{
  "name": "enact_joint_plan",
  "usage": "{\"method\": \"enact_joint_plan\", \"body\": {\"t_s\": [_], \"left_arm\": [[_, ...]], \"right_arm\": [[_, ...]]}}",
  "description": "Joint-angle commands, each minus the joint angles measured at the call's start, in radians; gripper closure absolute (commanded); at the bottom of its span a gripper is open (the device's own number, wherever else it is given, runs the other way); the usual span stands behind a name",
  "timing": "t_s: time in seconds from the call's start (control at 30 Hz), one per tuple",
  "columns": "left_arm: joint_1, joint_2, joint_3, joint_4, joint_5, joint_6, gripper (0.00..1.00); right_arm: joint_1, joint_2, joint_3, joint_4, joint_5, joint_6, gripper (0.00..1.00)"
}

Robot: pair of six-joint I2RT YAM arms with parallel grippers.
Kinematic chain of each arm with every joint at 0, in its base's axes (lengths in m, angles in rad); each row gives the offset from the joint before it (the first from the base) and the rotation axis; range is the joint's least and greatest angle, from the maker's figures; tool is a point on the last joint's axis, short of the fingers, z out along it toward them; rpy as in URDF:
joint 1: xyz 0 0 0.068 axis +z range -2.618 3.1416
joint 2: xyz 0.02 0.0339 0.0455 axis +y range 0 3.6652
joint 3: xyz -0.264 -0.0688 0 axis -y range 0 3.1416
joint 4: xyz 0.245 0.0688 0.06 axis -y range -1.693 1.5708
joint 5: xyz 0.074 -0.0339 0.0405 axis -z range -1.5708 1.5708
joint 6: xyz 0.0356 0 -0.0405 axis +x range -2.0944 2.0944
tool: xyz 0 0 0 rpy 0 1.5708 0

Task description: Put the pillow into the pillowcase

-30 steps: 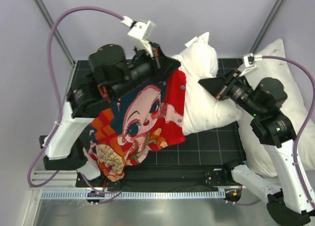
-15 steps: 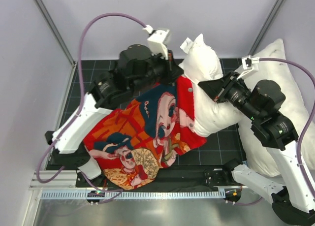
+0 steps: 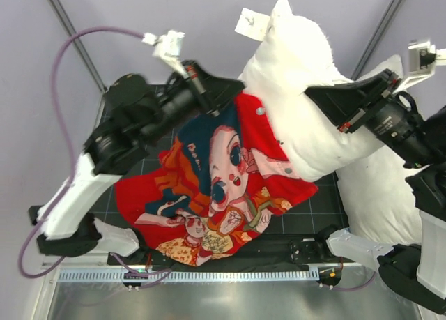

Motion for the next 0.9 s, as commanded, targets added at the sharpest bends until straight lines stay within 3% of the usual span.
{"method": "enact_joint_plan", "body": {"t_s": [0.0, 0.07, 0.1, 0.17, 0.23, 0.3, 0.33, 0.4, 0.43, 0.6, 0.83, 0.87], "left_arm": [[0.001, 0.218, 0.168, 0.194, 0.206, -0.072, 0.99], [0.001, 0.380, 0.323, 0.184, 0.260, -0.116, 0.99], [0.001, 0.440, 0.525, 0.133, 0.325, -0.130, 1.00], [0.003, 0.607, 0.753, 0.064, 0.376, -0.153, 1.00], [0.032, 0.625, 0.810, 0.061, 0.451, -0.194, 1.00], [0.073, 0.500, 0.641, 0.102, 0.469, -0.223, 1.00], [0.124, 0.438, 0.394, 0.190, 0.467, -0.233, 1.00], [0.179, 0.252, 0.111, 0.309, 0.455, -0.286, 1.00], [0.249, 0.199, -0.108, 0.352, 0.460, -0.311, 0.99], [0.392, -0.022, -0.542, 0.484, 0.547, -0.360, 0.99], [0.417, -0.269, -0.973, 0.471, 0.426, -0.241, 1.00], [0.417, -0.329, -1.004, 0.458, 0.406, -0.225, 1.00]], "right_arm": [[0.004, -0.006, 0.166, 0.084, 0.146, -0.093, 0.96], [0.004, -0.011, 0.197, 0.084, 0.203, -0.156, 0.96], [0.006, -0.020, 0.193, 0.120, 0.240, -0.177, 0.96], [0.004, -0.037, 0.185, 0.153, 0.251, -0.197, 0.96], [0.004, -0.029, 0.206, 0.158, 0.214, -0.211, 0.96], [0.002, 0.001, 0.243, 0.141, 0.165, -0.207, 0.96], [0.002, 0.009, 0.246, 0.121, 0.127, -0.190, 0.96], [0.002, 0.023, 0.198, 0.138, 0.032, -0.158, 0.96], [0.004, 0.027, 0.172, 0.153, 0.004, -0.147, 0.96], [0.062, 0.095, -0.002, 0.251, -0.169, -0.066, 0.96], [0.387, 0.074, -0.304, 0.374, 0.040, -0.162, 0.96], [0.483, 0.083, -0.322, 0.386, 0.068, -0.176, 0.96]]}}
